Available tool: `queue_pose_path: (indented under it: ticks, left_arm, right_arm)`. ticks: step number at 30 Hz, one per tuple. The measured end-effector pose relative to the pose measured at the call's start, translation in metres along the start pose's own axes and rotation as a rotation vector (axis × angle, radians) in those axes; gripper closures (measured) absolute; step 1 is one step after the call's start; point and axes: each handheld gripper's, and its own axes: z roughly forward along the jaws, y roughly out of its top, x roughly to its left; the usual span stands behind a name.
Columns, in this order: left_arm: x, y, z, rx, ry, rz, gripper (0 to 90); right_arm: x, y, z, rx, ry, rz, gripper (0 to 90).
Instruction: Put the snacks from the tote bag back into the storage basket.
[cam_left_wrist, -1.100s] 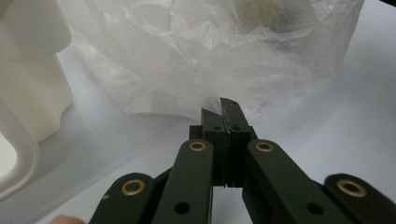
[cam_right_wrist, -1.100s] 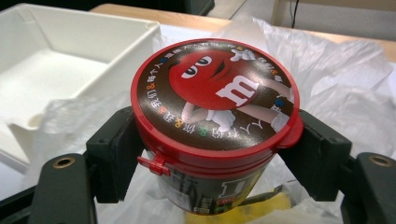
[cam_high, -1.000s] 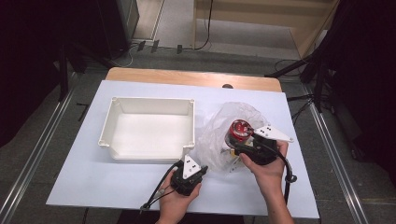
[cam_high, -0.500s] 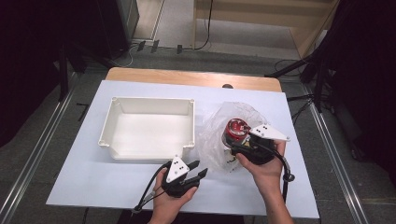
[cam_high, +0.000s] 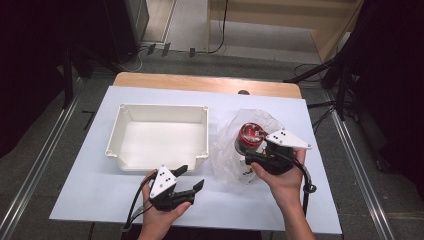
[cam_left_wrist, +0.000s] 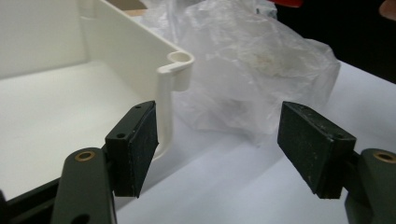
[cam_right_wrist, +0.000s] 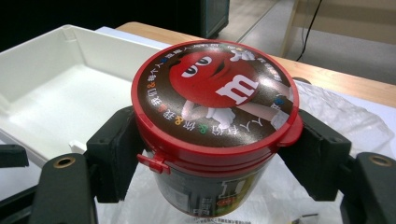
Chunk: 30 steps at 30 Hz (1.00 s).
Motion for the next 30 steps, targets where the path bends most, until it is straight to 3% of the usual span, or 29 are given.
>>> queue_pose_path:
  ticks: [4,11,17,30]
  left_arm:
    - [0.018,-0.008,-0.012,0.004,0.038,-0.022,26.8]
    - [0.036,-0.015,-0.023,0.01,0.059,-0.021,24.6]
    - [0.045,-0.015,-0.032,0.001,0.101,-0.015,19.2]
    - [0.064,-0.017,-0.046,-0.001,0.139,-0.014,8.9]
  right_arm:
    - [0.004,0.005,0.002,-0.007,0.003,-0.002,26.3]
    - [0.011,0.01,0.004,-0.011,0.014,-0.013,26.3]
    - [0.019,0.012,0.009,-0.013,0.033,-0.021,26.2]
    - [0.031,0.014,0.022,-0.013,0.071,-0.029,26.3]
